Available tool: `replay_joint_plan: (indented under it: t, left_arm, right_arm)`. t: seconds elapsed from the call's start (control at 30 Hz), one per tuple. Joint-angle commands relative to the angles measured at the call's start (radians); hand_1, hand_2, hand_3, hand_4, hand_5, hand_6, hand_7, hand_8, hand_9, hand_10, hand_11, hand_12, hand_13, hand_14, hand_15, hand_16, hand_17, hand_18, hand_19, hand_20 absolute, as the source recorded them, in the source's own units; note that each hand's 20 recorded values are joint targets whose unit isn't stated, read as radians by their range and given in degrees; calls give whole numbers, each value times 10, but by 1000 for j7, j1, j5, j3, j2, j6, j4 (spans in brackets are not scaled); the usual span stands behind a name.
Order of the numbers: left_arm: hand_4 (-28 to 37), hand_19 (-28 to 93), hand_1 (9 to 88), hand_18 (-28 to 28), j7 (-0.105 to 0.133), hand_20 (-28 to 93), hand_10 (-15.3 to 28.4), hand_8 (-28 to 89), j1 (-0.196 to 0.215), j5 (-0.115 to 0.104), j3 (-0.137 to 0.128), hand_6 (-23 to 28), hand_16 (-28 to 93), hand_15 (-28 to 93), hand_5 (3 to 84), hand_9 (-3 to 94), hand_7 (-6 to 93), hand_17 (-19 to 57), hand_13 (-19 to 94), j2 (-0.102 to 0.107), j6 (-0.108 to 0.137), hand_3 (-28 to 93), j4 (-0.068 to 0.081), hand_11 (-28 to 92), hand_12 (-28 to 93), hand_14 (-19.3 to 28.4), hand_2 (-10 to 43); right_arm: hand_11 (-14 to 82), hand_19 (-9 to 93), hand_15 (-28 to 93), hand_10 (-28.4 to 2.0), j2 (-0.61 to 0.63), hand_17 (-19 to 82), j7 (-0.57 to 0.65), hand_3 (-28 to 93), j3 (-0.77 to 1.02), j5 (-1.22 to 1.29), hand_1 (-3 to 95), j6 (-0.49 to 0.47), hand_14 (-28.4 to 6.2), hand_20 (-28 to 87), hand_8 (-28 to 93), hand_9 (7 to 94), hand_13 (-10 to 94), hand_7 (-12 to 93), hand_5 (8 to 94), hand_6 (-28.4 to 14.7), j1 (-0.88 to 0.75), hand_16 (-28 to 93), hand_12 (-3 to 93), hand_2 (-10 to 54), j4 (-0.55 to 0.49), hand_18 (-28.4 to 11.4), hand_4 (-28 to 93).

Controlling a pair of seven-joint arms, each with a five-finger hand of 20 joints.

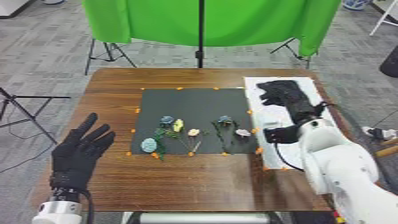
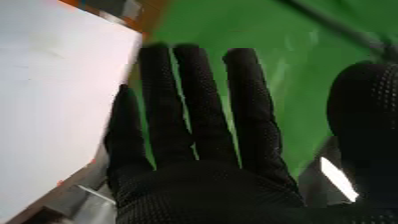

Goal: Arrange flowers

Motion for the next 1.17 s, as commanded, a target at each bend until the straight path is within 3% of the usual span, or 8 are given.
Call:
replay_joint_plan:
  t: [0.03, 0.2, 0.4, 0.47, 0.67, 0.83, 1.03, 1.17]
  left_arm:
    - [-283, 539, 198, 264, -17, 143, 183, -100, 0, 18, -2, 50, -90, 492, 362, 353, 101, -97, 238, -30, -14, 785, 18, 202, 97, 284, 56]
    - [-283, 536, 196, 262, -9, 142, 185, -100, 6, 20, -11, 44, -85, 487, 353, 346, 103, -98, 233, -31, -10, 785, 25, 205, 102, 282, 55]
    - [-283, 512, 191, 267, -39, 128, 179, -102, 3, 50, -28, 37, -83, 462, 355, 326, 107, -103, 218, -63, -46, 781, 33, 196, 103, 272, 52]
    - [-283, 508, 190, 268, -36, 124, 177, -104, 2, 45, -23, 32, -82, 455, 348, 325, 104, -105, 217, -64, -48, 780, 35, 190, 101, 271, 52]
    - [-283, 516, 185, 271, 2, 122, 179, -105, 2, 17, -11, 19, -72, 460, 307, 328, 113, -106, 225, -45, -26, 778, 36, 190, 103, 276, 51]
    - [-283, 531, 184, 273, -7, 131, 185, -113, 22, 29, -37, 20, -69, 471, 311, 331, 124, -103, 228, -57, -42, 779, 28, 204, 111, 278, 50]
    - [-283, 529, 180, 276, 37, 132, 185, -112, 44, 5, -30, 22, -71, 471, 319, 331, 117, -102, 228, -16, -24, 778, 26, 204, 110, 278, 49]
    - [-283, 527, 180, 277, 32, 131, 186, -109, 35, -2, -12, 25, -71, 469, 324, 331, 116, -104, 228, 5, -3, 772, 27, 205, 110, 278, 51]
  right_arm:
    - [147, 524, 400, -150, -78, -9, -228, 751, 135, 538, 215, -28, -191, 230, -126, 509, 359, 131, 507, 22, -148, 101, 129, 15, 36, -239, -283]
    - [117, 496, 339, -150, -118, -15, -270, 753, 204, 579, 191, -119, -195, 209, -119, 463, 331, 124, 448, 33, -250, 121, 131, 21, 44, -247, -283]
    - [85, 471, 227, -134, -188, -10, -337, 739, 230, 610, 181, -159, -196, 186, -120, 441, 297, 113, 444, 46, -282, 158, 132, 9, 72, -255, -283]
    - [78, 473, 219, -129, -206, -2, -345, 741, 238, 614, 178, -158, -195, 187, -120, 437, 297, 113, 439, 49, -287, 165, 132, 8, 77, -257, -283]
    - [92, 501, 282, -132, -184, 12, -342, 729, 215, 605, 183, -111, -190, 213, -119, 449, 331, 113, 433, 51, -260, 195, 143, 10, 77, -260, -283]
    - [122, 508, 365, -141, -159, 19, -331, 728, 192, 598, 181, -85, -184, 227, -116, 462, 352, 112, 437, 47, -209, 181, 150, 11, 81, -262, -283]
    - [102, 503, 340, -135, -170, 18, -337, 728, 219, 597, 178, -129, -188, 229, -116, 450, 340, 112, 441, 48, -234, 155, 141, 10, 86, -265, -283]
    - [98, 503, 345, -135, -171, 17, -322, 727, 206, 601, 178, -129, -186, 231, -116, 450, 346, 114, 454, 44, -226, 161, 142, 10, 94, -265, -283]
